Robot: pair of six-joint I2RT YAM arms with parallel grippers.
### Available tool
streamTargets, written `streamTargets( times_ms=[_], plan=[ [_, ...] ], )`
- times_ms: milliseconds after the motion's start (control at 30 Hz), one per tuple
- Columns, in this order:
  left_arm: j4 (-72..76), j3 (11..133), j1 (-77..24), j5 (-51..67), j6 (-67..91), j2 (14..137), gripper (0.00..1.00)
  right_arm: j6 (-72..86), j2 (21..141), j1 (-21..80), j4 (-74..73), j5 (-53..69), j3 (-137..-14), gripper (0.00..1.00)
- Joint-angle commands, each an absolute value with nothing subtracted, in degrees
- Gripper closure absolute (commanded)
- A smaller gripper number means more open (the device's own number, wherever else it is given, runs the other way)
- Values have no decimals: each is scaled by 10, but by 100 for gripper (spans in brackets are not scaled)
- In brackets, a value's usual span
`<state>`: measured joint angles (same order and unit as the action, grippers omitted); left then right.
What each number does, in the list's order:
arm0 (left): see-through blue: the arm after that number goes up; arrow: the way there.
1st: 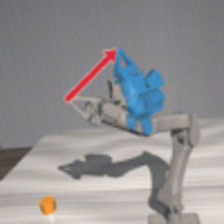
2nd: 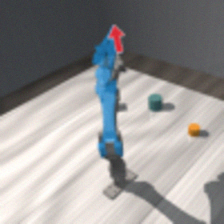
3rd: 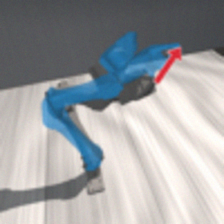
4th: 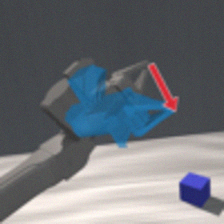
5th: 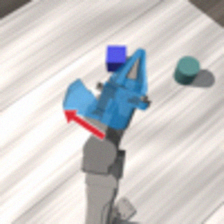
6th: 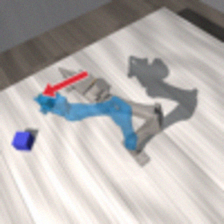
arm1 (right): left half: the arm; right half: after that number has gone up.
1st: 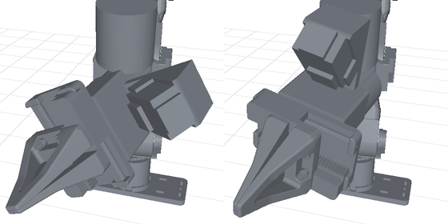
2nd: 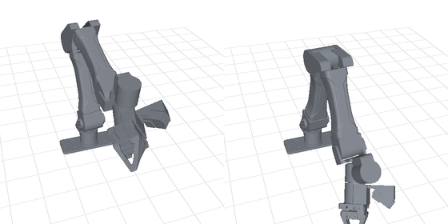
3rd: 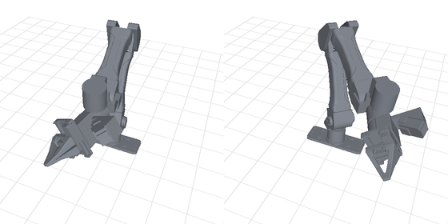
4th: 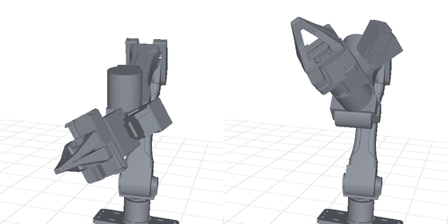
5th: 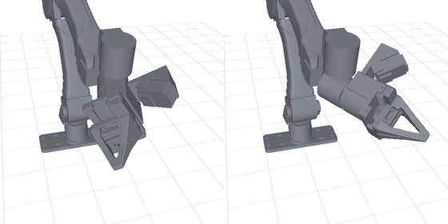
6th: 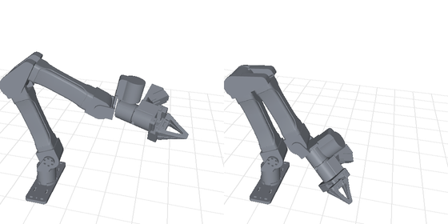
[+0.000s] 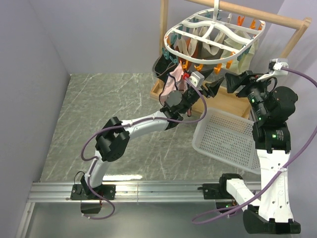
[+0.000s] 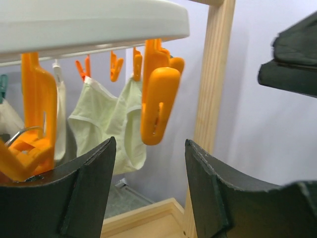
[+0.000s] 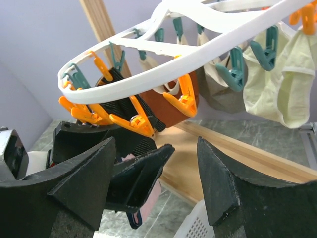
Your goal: Clip the underwear to the hanger
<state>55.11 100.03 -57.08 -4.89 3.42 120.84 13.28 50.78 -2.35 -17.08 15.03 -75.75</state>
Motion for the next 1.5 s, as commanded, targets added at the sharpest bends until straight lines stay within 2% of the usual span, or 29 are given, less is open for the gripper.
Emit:
streamTargets(
  times_ms=[0,200,300,533,667,767,967,1467],
  plan=[
    [627,1031,-569,-65,11,1217,37,122,501,-37,-132,200,-756,26],
    [653,1039,-568,-49,7,1225,42,127,512,-60,-111,258,-746,25],
    [653,1041,-568,-33,7,1226,54,132,519,-67,-95,275,-744,25],
    [650,1043,-568,-12,10,1231,62,147,543,-75,-73,335,-744,24],
    [661,1025,-570,2,7,1218,82,142,554,-76,-47,352,-731,22],
    [660,1011,-570,6,7,1205,89,129,566,-75,-24,382,-727,21],
    [654,991,-570,17,-14,1187,93,120,584,-75,-1,393,-733,21],
    [653,987,-574,43,-19,1181,95,64,605,-47,-38,409,-757,21]
  ],
)
